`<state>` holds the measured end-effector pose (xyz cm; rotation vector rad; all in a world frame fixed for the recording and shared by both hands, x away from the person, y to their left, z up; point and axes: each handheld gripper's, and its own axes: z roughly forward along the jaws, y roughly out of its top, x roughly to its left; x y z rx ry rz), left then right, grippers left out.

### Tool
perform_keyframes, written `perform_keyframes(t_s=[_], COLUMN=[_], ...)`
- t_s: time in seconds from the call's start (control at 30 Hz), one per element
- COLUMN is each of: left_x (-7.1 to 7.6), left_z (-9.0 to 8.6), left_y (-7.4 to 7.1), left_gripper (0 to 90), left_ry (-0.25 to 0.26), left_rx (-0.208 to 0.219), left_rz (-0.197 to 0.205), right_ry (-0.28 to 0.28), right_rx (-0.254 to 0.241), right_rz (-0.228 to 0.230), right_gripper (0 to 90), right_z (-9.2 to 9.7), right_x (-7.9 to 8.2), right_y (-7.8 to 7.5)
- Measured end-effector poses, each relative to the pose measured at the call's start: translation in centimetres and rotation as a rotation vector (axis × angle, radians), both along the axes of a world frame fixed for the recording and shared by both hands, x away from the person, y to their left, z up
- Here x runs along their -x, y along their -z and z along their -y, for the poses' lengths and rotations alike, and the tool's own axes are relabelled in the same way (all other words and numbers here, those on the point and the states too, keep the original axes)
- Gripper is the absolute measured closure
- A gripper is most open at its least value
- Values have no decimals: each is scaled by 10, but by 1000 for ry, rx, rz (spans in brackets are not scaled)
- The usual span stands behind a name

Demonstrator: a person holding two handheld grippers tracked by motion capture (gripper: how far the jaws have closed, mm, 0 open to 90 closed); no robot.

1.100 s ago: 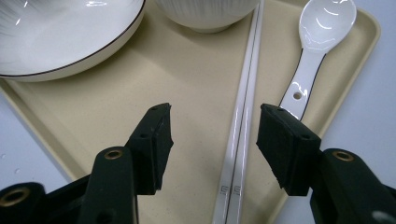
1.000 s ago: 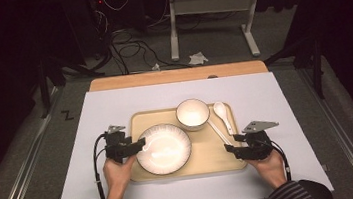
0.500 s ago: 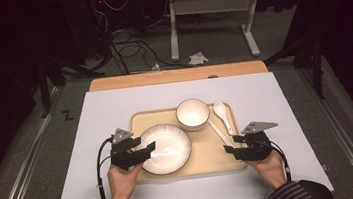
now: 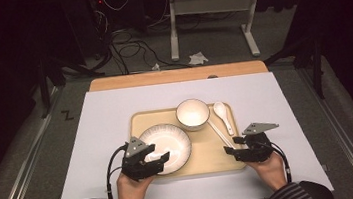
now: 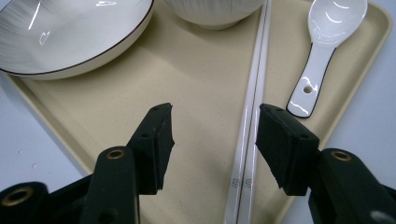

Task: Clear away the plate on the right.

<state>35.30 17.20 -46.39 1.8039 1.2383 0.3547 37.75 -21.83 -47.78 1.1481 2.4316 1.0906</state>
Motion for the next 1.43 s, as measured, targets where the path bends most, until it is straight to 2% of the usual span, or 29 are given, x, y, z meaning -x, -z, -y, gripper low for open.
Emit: perform_keyframes(t_s=[0.17,0.23,0.43,0.53,0.67,0.83,0.9,0.93,1.17,1.3,1.33,1.43], left_x=[10,14,23,30,33,35,35,35,37,39,39,40], left_z=[10,14,25,34,43,50,51,52,59,62,63,64], left_y=[-5,-6,-5,-3,0,5,6,9,16,20,22,22], left_gripper=[390,390,390,389,386,385,388,392,396,396,395,395], left_ry=[44,60,113,149,173,208,206,221,234,237,242,243], left_rx=[10,4,-20,-38,-56,-62,-59,-71,-89,-113,-130,-129], left_rz=[17,33,42,55,67,60,58,51,50,52,58,76], right_ry=[3,2,-2,-8,-12,-13,-28,-29,-33,-40,-45,-38], right_rx=[-7,-5,-16,-14,-13,-12,-10,-7,0,11,13,11], right_rz=[-2,-3,3,-2,-6,-13,-6,-9,-9,-9,2,-7], right_gripper=[469,470,469,469,468,462,454,453,444,444,443,440], right_z=[0,1,1,0,-1,-2,-3,-4,-4,-5,-4,-5], right_x=[1,1,3,5,7,10,10,11,14,17,17,19], right_y=[0,-1,-1,-1,-1,0,0,0,2,3,4,4])
